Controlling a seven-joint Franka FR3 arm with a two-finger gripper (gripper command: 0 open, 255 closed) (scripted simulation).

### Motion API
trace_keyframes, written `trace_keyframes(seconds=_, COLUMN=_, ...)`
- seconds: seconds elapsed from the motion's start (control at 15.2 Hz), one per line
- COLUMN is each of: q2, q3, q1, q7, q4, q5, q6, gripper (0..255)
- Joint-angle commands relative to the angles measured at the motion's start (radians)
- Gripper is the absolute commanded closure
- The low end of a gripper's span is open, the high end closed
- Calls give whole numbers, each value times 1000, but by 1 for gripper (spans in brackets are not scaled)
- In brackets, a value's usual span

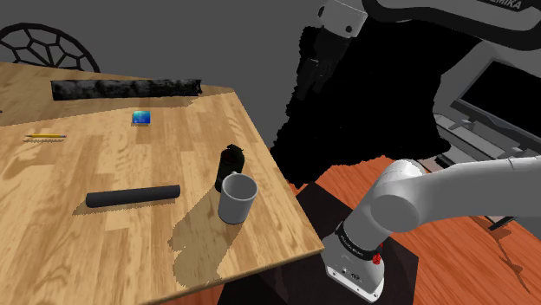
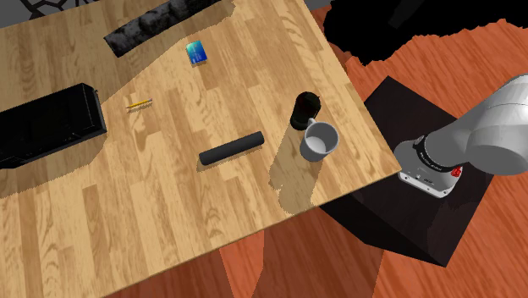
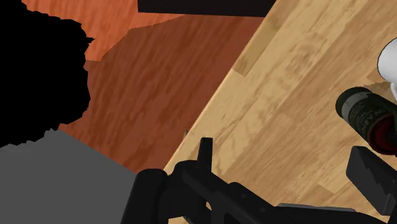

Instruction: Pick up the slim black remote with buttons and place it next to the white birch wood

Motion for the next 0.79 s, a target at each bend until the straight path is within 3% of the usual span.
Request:
trace_keyframes(seconds=0.0, q2=0, q3=0, q1=0, q7=0, q4=0, q5=0, q6=0, gripper=0)
trace_keyframes(seconds=0.73, q2=331, q3=64, q1=108, q7=-124, q4=59, q5=49, q6=239, gripper=0)
